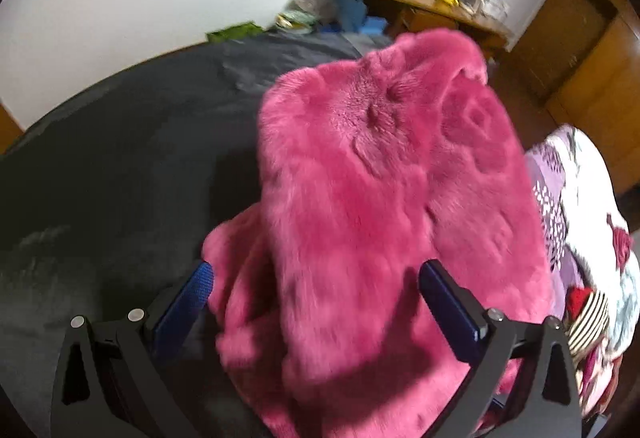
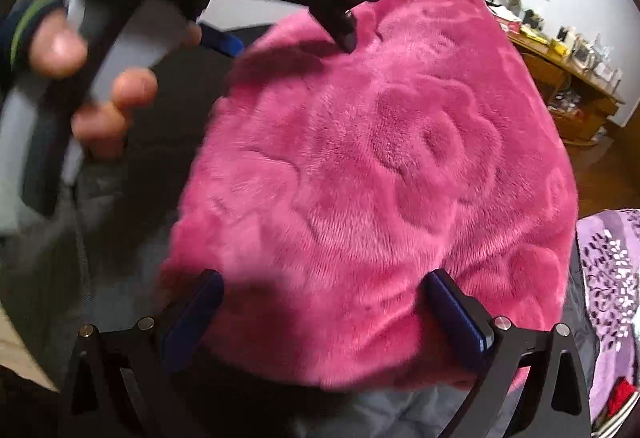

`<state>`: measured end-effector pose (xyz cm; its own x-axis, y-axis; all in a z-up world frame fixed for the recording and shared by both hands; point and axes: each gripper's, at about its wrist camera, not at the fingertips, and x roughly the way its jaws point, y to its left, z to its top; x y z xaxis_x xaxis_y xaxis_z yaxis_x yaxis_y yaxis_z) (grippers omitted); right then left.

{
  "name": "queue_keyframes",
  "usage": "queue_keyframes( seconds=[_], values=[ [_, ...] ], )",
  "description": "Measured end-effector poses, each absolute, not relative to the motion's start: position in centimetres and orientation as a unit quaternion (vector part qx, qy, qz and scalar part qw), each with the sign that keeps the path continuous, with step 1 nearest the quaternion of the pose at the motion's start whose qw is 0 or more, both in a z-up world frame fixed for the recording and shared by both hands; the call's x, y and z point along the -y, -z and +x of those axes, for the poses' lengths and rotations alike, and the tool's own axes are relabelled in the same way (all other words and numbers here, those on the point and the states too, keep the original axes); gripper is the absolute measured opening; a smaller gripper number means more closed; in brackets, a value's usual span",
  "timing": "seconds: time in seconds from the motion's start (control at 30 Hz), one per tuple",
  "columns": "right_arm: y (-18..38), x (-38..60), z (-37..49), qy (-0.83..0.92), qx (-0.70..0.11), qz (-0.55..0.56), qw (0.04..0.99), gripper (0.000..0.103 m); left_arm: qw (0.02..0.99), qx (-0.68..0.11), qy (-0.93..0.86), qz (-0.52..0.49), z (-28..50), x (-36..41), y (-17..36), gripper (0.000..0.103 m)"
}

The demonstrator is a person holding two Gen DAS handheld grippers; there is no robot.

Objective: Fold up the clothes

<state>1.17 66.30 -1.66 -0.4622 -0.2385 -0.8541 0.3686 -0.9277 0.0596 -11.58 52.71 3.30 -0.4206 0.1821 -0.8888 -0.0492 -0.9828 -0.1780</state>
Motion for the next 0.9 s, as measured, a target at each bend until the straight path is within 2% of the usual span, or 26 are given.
queue_keyframes(
  seconds=[0.17,0.4,0.57,0.7,0.9],
  values=[
    [-0.5,-69.8,4.4,0.859,-0.061,0.468,0.199,0.103,0.037,0.068,-0.849,-0.523,-6.5,-53.6,-4.4,0.103],
    [0.6,-75.9,7.5,0.848,-0.029,0.495,0.19,0.103,-0.013,0.031,-0.868,-0.496,1.0,-57.6,-5.9,0.103],
    [-0.2,-78.8,8.7,0.856,-0.02,0.486,0.177,0.103,-0.022,0.048,-0.877,-0.478,4.1,-59.5,-7.8,0.103],
    [-3.0,-79.5,9.0,0.868,-0.028,0.464,0.174,0.103,-0.007,0.073,-0.882,-0.465,5.1,-59.8,-10.1,0.103],
    [-7.5,-80.5,9.1,0.888,-0.029,0.431,0.157,0.103,-0.019,0.053,-0.898,-0.437,7.9,-61.0,-13.2,0.103]
  ],
)
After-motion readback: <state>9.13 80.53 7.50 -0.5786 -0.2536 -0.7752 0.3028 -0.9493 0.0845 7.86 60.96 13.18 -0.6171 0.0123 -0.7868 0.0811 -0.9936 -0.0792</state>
